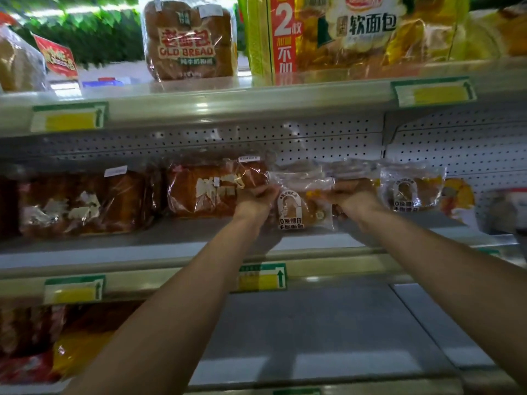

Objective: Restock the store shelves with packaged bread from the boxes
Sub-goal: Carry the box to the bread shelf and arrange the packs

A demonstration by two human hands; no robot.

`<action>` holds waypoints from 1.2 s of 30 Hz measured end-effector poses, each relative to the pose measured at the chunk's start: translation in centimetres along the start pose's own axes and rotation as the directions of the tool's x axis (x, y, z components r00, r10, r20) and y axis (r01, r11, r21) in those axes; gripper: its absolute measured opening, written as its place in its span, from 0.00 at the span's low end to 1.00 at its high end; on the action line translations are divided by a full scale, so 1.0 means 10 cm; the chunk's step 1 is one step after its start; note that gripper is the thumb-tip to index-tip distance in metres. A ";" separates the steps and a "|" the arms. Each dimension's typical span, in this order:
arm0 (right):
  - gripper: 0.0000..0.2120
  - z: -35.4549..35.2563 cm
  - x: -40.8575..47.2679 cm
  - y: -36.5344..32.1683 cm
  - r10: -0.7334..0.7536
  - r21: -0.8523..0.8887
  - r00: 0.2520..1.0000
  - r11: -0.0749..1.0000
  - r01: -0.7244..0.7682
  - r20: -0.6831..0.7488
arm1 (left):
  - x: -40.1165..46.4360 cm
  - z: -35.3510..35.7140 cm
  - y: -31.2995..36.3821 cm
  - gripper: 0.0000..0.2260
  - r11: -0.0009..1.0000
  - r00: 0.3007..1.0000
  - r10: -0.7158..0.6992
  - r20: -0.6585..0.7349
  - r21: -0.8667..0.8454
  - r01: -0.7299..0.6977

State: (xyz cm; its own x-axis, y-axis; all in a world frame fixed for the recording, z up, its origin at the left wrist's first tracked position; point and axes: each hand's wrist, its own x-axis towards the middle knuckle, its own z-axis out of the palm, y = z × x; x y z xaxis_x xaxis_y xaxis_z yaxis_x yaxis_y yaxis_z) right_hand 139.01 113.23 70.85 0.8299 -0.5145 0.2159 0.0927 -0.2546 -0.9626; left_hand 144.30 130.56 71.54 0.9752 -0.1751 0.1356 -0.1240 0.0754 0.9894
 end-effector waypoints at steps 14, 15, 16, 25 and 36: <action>0.09 0.01 0.03 -0.01 -0.097 -0.097 0.995 0.991 0.096 -0.008 | -0.08 0.00 0.03 0.02 0.989 0.998 -0.049 -0.032 0.136 0.053; 0.12 -0.01 0.05 -0.02 -0.139 -0.152 0.990 0.979 0.134 -0.022 | -0.10 0.00 0.03 0.03 0.988 0.999 -0.039 -0.033 0.146 0.044; 0.15 -0.03 0.06 -0.03 -0.175 -0.199 0.984 0.966 0.165 -0.037 | -0.10 0.00 0.04 0.06 0.988 0.999 -0.026 -0.036 0.149 0.031; 0.09 0.07 -0.36 -0.16 -0.706 -0.323 0.702 0.645 0.693 0.095 | -0.71 -0.09 0.02 0.10 0.982 0.949 0.129 -0.287 -0.099 -0.163; 0.06 1.19 -1.64 0.28 -0.862 0.262 0.313 0.435 0.862 0.399 | -1.95 -1.01 -0.78 0.09 0.981 0.801 0.012 -0.598 -0.150 -0.126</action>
State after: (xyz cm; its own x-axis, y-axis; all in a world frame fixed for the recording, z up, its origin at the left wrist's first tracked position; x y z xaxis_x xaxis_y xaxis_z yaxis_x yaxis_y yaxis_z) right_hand 132.23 130.67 62.65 0.4000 0.3850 0.8318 0.8993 -0.3399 -0.2751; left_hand 128.14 143.29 60.69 0.8897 0.4476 0.0895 -0.2174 0.2433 0.9453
